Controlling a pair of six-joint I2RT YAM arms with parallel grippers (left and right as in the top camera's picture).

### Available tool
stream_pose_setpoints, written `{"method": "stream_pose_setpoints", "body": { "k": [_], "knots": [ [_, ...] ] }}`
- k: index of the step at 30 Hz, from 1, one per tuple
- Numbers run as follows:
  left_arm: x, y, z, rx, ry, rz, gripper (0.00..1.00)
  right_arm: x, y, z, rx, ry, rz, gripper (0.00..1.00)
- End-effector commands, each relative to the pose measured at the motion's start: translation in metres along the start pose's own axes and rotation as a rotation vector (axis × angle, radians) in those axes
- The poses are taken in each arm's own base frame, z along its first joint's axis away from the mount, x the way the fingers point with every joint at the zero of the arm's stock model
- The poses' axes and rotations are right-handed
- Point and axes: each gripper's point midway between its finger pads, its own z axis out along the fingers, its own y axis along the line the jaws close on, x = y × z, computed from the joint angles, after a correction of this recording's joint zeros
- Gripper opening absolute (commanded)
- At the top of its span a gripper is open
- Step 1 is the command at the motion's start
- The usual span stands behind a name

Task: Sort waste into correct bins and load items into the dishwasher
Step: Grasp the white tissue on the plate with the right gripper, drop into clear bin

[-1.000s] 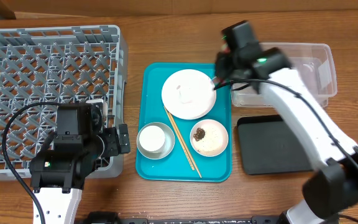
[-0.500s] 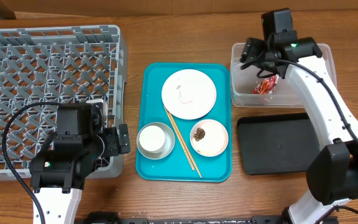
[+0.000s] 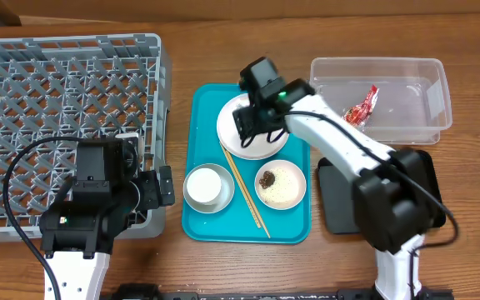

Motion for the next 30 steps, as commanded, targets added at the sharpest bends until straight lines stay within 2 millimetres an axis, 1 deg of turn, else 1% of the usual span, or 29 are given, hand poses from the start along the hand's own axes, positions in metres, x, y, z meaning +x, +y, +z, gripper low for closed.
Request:
{"method": "stream_pose_setpoints", "body": {
  "k": [1,2,4,5,6,7,8,9,10,11,14,15,16,17,18,19,20,21,23,24,25,28,30],
  "knots": [
    [-0.007,-0.003,-0.007,0.009,-0.027,-0.011,1.0,0.014,0.004,0.026,0.017,0.05,0.004,0.68],
    [-0.007,-0.003,-0.007,0.009,-0.027,-0.011,1.0,0.018,0.003,0.033,0.021,0.065,0.014,0.59],
    [-0.007,-0.003,-0.007,0.009,-0.027,-0.011,1.0,0.02,0.002,0.034,0.024,0.074,0.018,0.34],
    [-0.007,-0.003,-0.007,0.009,-0.027,-0.011,1.0,0.019,0.003,0.032,0.023,0.072,0.017,0.26],
    [-0.007,-0.003,-0.007,0.009,-0.027,-0.011,1.0,0.015,0.002,0.025,0.025,0.063,0.02,0.16],
    [-0.007,-0.003,-0.007,0.009,-0.027,-0.011,1.0,0.01,0.0,0.018,0.031,0.053,0.028,0.12],
    [-0.007,-0.003,-0.007,0.009,-0.027,-0.011,1.0,-0.004,-0.008,0.001,0.057,0.012,0.072,0.06],
    [-0.007,-0.003,-0.007,0.009,-0.027,-0.011,1.0,-0.008,-0.01,-0.004,0.062,-0.002,0.084,0.04],
    [-0.007,-0.003,-0.007,0.009,-0.027,-0.011,1.0,-0.02,-0.014,-0.019,0.061,-0.037,0.096,0.04],
    [-0.007,-0.003,-0.007,0.009,-0.026,-0.011,1.0,-0.031,-0.017,-0.037,0.056,-0.074,0.109,0.04],
    [-0.007,-0.003,-0.007,0.009,-0.027,-0.011,1.0,-0.045,-0.022,-0.07,0.046,-0.138,0.124,0.04],
    [-0.007,-0.003,-0.007,0.009,-0.028,-0.011,1.0,-0.052,-0.023,-0.087,0.038,-0.182,0.13,0.04],
    [-0.007,-0.003,-0.007,0.008,-0.028,-0.011,1.0,-0.058,-0.022,-0.098,0.027,-0.219,0.129,0.18],
    [-0.007,-0.003,-0.007,0.008,-0.028,-0.01,1.0,-0.059,-0.02,-0.099,0.017,-0.223,0.128,0.41],
    [-0.007,-0.003,-0.007,0.008,-0.028,-0.01,1.0,-0.058,-0.017,-0.098,0.001,-0.215,0.126,0.49],
    [-0.007,-0.003,-0.007,0.008,-0.028,-0.01,1.0,-0.054,-0.012,-0.091,-0.017,-0.195,0.12,0.49],
    [-0.007,-0.003,-0.007,0.009,-0.028,-0.011,1.0,-0.05,-0.006,-0.08,-0.028,-0.171,0.111,0.5],
    [-0.007,-0.003,-0.007,0.009,-0.028,-0.011,1.0,-0.043,0.0,-0.061,-0.025,-0.133,0.097,0.53],
    [-0.007,-0.003,-0.007,0.009,-0.027,-0.01,1.0,-0.03,0.009,-0.021,-0.016,-0.064,0.076,0.54],
    [-0.007,-0.003,-0.007,0.009,-0.027,-0.011,1.0,-0.028,0.009,-0.015,-0.014,-0.053,0.075,0.55],
    [-0.007,-0.003,-0.007,0.009,-0.027,-0.011,1.0,-0.02,0.008,0.004,-0.004,-0.016,0.076,0.54],
    [-0.007,-0.003,-0.007,0.009,-0.027,-0.01,1.0,-0.012,0.004,0.025,0.007,0.021,0.088,0.54],
    [-0.007,-0.003,-0.007,0.009,-0.027,-0.01,1.0,-0.007,0.002,0.035,0.014,0.042,0.11,0.53]
  ]
}}
